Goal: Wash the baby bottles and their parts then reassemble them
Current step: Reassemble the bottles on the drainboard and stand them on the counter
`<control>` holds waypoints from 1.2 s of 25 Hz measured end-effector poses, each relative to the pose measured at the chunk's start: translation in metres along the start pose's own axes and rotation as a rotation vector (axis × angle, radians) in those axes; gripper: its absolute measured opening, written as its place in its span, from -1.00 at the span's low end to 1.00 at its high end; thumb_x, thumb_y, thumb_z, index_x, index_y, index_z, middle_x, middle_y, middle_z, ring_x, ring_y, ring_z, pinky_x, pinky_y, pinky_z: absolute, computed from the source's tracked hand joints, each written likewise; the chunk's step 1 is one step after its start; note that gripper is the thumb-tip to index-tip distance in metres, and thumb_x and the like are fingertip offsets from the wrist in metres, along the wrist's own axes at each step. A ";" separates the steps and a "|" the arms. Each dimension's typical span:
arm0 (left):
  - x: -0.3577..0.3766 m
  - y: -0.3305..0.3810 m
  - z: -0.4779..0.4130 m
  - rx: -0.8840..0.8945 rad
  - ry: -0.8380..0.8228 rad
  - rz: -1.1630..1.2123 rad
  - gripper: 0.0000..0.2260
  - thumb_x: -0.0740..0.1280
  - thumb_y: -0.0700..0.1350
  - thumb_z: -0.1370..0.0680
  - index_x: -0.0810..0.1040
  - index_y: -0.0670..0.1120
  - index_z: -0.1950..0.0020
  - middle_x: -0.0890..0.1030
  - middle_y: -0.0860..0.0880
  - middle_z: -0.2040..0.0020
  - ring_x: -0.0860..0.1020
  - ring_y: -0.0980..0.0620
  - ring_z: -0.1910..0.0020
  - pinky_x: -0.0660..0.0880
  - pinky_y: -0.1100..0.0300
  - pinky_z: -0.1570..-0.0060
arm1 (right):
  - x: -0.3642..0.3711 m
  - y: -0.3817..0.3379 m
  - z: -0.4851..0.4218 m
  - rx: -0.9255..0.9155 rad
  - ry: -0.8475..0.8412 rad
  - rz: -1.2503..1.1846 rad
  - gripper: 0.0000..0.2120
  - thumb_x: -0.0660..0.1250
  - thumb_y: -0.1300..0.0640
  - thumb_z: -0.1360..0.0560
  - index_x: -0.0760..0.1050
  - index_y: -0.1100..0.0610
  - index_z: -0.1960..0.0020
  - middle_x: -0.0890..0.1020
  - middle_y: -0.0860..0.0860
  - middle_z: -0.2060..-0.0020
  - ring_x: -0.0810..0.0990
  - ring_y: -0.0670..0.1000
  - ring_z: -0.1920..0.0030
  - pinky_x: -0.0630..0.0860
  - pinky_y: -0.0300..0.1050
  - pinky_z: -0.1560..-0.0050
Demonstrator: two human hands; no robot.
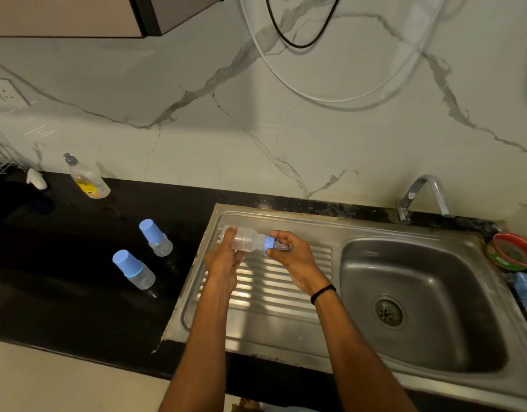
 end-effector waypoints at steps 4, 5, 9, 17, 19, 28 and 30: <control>-0.004 -0.003 -0.004 -0.009 -0.011 0.007 -0.57 0.52 -0.01 -0.49 0.48 -0.07 -0.28 0.63 -0.12 -0.12 0.67 -0.07 0.00 0.61 0.14 0.09 | 0.003 -0.003 -0.003 -0.034 -0.004 0.004 -0.60 0.49 0.40 -0.39 0.61 0.03 -0.13 0.64 0.02 -0.13 0.62 0.01 -0.11 0.60 -0.06 -0.13; -0.005 -0.003 -0.005 -0.004 -0.011 0.007 -0.58 0.52 -0.01 -0.49 0.49 -0.06 -0.28 0.63 -0.13 -0.13 0.67 -0.07 -0.01 0.62 0.12 0.06 | 0.003 -0.004 -0.003 -0.040 -0.010 0.008 -0.59 0.48 0.40 -0.39 0.61 0.04 -0.13 0.65 0.01 -0.12 0.63 -0.01 -0.07 0.61 -0.08 -0.11; -0.009 -0.007 -0.011 -0.014 -0.025 0.033 -0.59 0.53 -0.01 -0.47 0.50 -0.05 -0.25 0.63 -0.16 -0.19 0.66 -0.13 -0.08 0.60 -0.02 -0.19 | 0.009 -0.003 -0.003 -0.049 -0.074 0.018 -0.59 0.48 0.43 -0.38 0.60 0.12 -0.16 0.66 0.00 -0.11 0.65 -0.03 -0.06 0.61 -0.13 -0.06; -0.010 -0.004 -0.010 -0.039 -0.138 -0.038 -0.68 0.38 -0.01 -0.60 0.51 -0.12 -0.30 0.62 -0.20 -0.19 0.64 -0.11 -0.09 0.58 0.05 -0.13 | 0.014 -0.001 -0.006 0.071 -0.173 -0.050 -0.72 0.47 0.22 -0.48 0.61 0.22 -0.19 0.69 0.14 -0.05 0.69 0.08 -0.04 0.64 -0.04 -0.04; -0.011 -0.007 -0.011 -0.045 -0.203 -0.009 -0.66 0.35 -0.01 -0.62 0.51 -0.15 -0.33 0.58 -0.26 -0.27 0.63 -0.16 -0.17 0.57 -0.02 -0.19 | 0.014 0.003 -0.006 0.091 -0.170 -0.029 -0.76 0.42 0.17 -0.53 0.61 0.25 -0.16 0.69 0.18 0.00 0.70 0.11 0.02 0.65 -0.04 0.01; -0.010 -0.004 -0.011 0.056 -0.071 -0.070 -0.77 0.48 0.04 -0.51 0.54 -0.01 -0.06 0.61 -0.11 -0.03 0.63 -0.07 0.03 0.61 0.00 -0.09 | 0.015 -0.002 -0.011 -0.057 -0.087 0.118 -0.61 0.56 0.32 -0.34 0.61 0.08 -0.12 0.67 0.00 -0.06 0.65 0.02 -0.06 0.63 -0.06 -0.07; -0.011 -0.001 -0.013 0.034 -0.069 -0.073 -0.73 0.50 0.05 -0.50 0.54 -0.02 -0.09 0.62 -0.12 -0.04 0.64 -0.08 0.02 0.62 0.01 -0.08 | 0.016 -0.002 -0.011 -0.058 -0.104 0.127 -0.60 0.57 0.30 -0.34 0.61 0.06 -0.13 0.67 0.00 -0.07 0.64 0.02 -0.08 0.62 -0.06 -0.09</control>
Point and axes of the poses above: each hand's wrist, its own z-axis away from the middle knuckle, its own x-axis out of the palm, y = z × x, the point moved 5 cm from there along -z, towards the middle knuckle
